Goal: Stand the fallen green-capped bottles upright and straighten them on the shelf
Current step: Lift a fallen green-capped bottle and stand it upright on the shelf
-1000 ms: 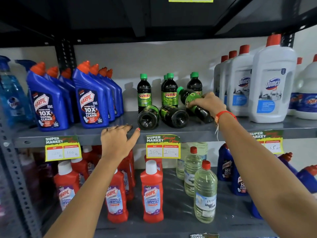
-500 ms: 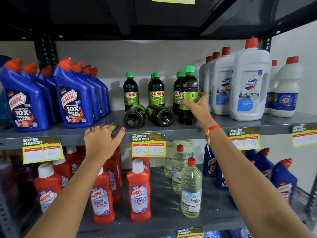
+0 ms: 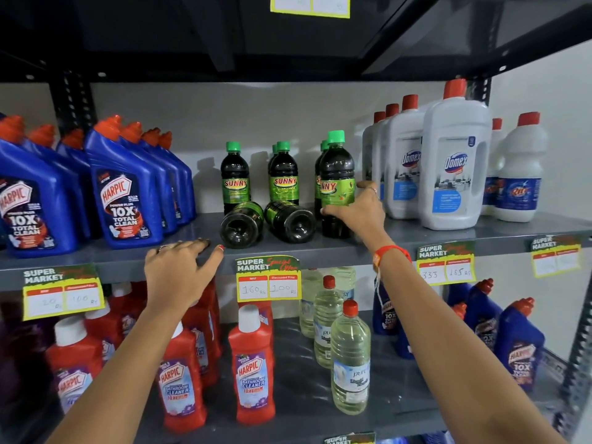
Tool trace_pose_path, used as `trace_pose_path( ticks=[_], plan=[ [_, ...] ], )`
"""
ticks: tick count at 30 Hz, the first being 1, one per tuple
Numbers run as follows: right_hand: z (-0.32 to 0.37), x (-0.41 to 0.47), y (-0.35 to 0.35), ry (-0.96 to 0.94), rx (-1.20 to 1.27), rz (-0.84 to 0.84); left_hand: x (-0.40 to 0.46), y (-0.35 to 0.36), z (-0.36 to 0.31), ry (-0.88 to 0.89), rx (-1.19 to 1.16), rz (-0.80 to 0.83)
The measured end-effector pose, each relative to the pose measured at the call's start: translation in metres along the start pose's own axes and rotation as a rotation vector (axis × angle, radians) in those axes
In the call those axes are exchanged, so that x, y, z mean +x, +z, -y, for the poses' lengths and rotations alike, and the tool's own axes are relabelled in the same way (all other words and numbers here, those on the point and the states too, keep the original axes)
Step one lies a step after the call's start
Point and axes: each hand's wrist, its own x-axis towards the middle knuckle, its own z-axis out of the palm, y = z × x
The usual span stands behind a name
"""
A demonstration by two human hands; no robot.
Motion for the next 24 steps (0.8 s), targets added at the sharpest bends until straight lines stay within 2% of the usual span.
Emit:
trace_pose_path(
  ticks=[4, 6, 9, 12, 14, 18, 24],
  plan=[
    [-0.005, 0.009, -0.019, 0.199, 0.431, 0.299, 0.001, 0.0, -0.001, 0.0, 0.0, -0.011],
    [-0.01, 0.016, -0.022, 0.233, 0.509, 0.349, 0.0, 0.0, -0.001, 0.005, -0.004, -0.016],
    [-0.009, 0.015, -0.018, 0.164, 0.422, 0.344, 0.001, 0.001, 0.0, -0.006, -0.006, -0.015],
    [-0.01, 0.012, -0.008, -0.034, -0.002, 0.18, 0.001, 0.002, 0.0, -0.014, -0.008, -0.018],
    [-0.011, 0.01, -0.005, -0.118, -0.138, 0.098, 0.001, 0.003, 0.0, -0.016, -0.009, -0.02],
    [-0.013, 0.015, -0.008, -0.099, -0.099, 0.086, 0.001, 0.004, 0.0, -0.017, -0.001, -0.014],
    [-0.015, 0.017, -0.011, -0.028, 0.071, 0.165, 0.001, 0.004, 0.0, -0.018, -0.003, -0.014]
  ],
)
